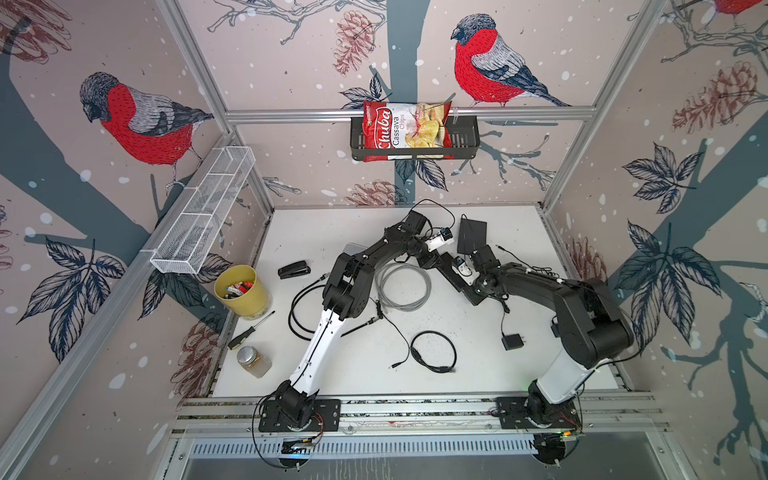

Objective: Insert the plug into the switch port

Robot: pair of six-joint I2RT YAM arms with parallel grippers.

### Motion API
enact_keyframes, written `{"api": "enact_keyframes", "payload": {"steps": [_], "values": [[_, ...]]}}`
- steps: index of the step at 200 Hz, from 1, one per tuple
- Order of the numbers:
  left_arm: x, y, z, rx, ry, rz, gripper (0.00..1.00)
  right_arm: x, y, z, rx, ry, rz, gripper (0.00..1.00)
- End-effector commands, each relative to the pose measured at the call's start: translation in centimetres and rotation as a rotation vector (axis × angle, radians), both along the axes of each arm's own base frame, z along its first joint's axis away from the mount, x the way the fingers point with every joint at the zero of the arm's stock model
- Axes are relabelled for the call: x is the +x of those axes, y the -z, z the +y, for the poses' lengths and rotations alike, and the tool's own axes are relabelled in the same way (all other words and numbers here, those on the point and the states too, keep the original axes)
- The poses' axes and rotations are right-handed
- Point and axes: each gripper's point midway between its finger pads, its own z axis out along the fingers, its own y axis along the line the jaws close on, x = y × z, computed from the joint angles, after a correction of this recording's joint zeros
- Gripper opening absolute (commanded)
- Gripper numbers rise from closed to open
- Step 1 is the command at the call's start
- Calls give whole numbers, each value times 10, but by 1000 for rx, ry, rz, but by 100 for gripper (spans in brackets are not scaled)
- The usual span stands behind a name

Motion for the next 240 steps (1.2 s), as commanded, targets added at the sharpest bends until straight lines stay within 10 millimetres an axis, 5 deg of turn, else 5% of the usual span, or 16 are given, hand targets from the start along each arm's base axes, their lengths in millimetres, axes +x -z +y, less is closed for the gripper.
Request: {"api": "enact_keyframes", "payload": {"steps": [1,57,169,240], "values": [[-97,13,-7,-6,192,347,48,99,-102,77,349,-108,-539,2],[-94,15,-5,8,177,344,48,108,-123,87,387,-120,-576,3],[-85,16,3,10,137,340,48,111,-132,93,399,-129,-582,6],[-61,8,16,-1,55,317,48,96,-130,86,356,-163,-517,23]]}}
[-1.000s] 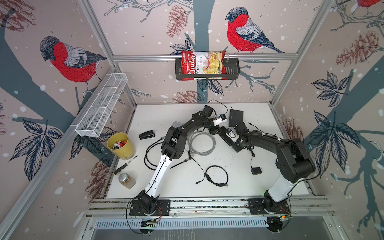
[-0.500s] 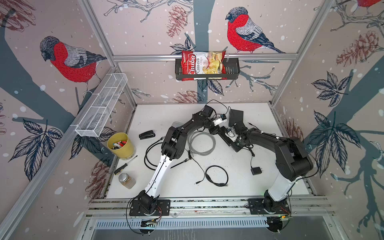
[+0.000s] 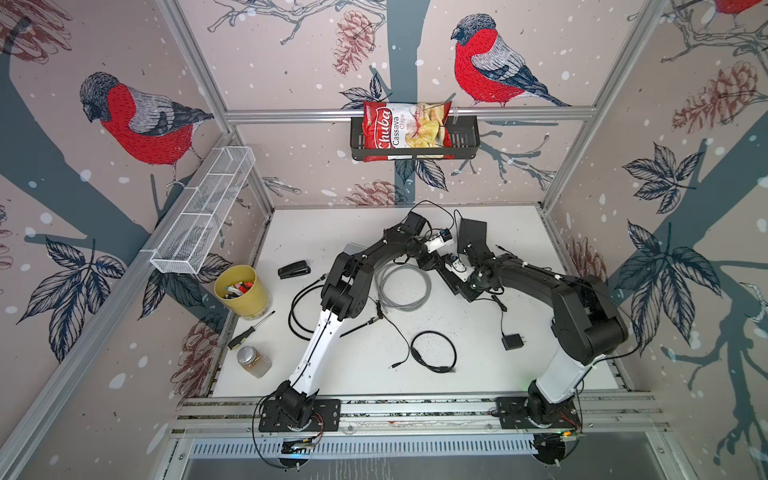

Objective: Insert the plug into the switch port

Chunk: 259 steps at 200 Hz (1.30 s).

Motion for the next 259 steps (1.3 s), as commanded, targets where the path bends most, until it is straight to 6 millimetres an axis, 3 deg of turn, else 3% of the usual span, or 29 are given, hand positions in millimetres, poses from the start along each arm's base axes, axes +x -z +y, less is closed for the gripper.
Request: {"api": "enact_keyframes", "payload": {"steps": [1,81,106,149,189,222,238,259], "values": [[-60,9,10,8,68,305,48,99,-110,61,307,-79,-575,23],[-38,-15,13,-40,-39,244,55,61,-107,4,338,94,-478,29],[-18,-17,16,-54,-147,206,58,53,-94,-20,315,226,-419,31],[19,-44,21,-177,-352,173,61,39,-60,-51,332,530,-251,32],[23,-58,17,-217,-436,122,64,7,-52,-55,438,765,-113,31],[17,-47,6,-167,-479,75,64,-28,-49,-50,552,907,2,31],[19,-41,3,-151,-495,71,64,-36,-55,-51,612,992,31,31],[21,-33,1,-141,-504,73,65,-43,-49,-34,702,1012,109,30]]}}
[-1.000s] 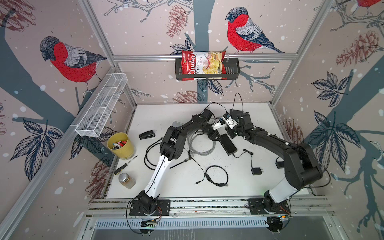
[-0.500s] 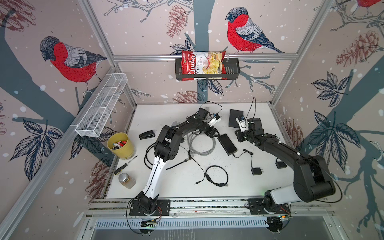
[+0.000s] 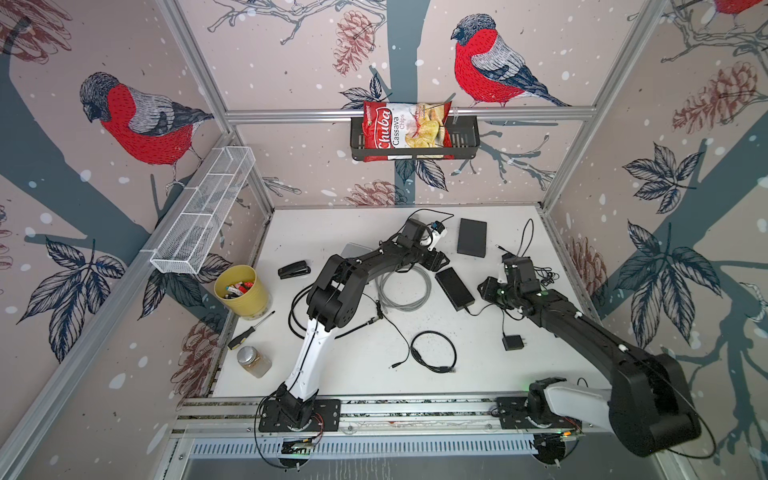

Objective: Insert the plug into the switch port

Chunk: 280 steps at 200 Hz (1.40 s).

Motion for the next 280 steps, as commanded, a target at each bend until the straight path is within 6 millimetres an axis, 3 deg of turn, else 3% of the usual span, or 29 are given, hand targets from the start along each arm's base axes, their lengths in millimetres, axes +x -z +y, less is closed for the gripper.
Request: {"api": "enact_keyframes", "payload": {"steps": [1,30,45,99,146,196,226,241,280], "values": [[15,2,0,10,-58,-35,65,-10,6,17,168,79,87,30],[14,9,-3,6,-52,-16,64,-7,16,27,198,103,102,32],[11,9,-5,-3,-40,-9,64,-5,30,30,187,103,128,32],[0,15,-10,-11,3,23,64,7,40,40,208,102,124,32],[-24,22,-6,4,92,69,60,46,27,43,203,81,51,32],[-32,9,9,-54,46,95,59,74,30,35,168,50,54,31],[-12,1,27,-50,-41,67,62,60,31,21,130,90,100,35],[-6,0,30,-63,-55,77,62,46,34,20,141,106,141,50],[-21,10,13,-88,23,116,64,15,43,39,183,119,160,62]]}}
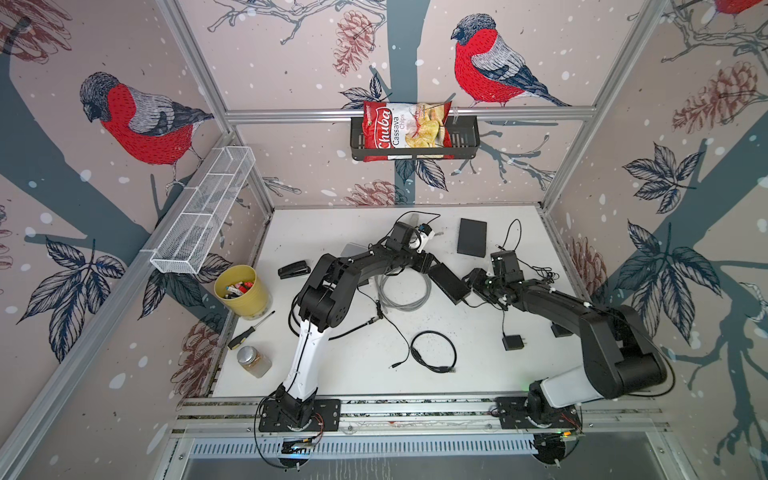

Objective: Insert the plug into the switch port

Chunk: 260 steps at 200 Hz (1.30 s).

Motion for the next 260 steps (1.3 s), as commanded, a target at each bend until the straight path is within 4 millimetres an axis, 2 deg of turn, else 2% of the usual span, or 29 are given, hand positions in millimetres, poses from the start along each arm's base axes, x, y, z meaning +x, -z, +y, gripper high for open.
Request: {"api": "enact_keyframes", "payload": {"steps": [1,36,87,155,198,260], "values": [[-9,0,-14,-41,54,5,64,-12,4,4,20,44,23,62],[-20,13,-26,-25,90,27,63,-10,9,9,30,53,27,62],[-38,12,-36,-49,143,58,62,10,4,11,42,48,-7,61],[-60,9,-49,-92,179,100,60,41,-4,-6,-6,-51,-57,59],[-55,11,-51,-88,156,102,59,54,0,-25,-53,-56,-41,59],[-50,9,-51,-74,139,90,59,59,0,-31,-71,-61,-40,58]]}}
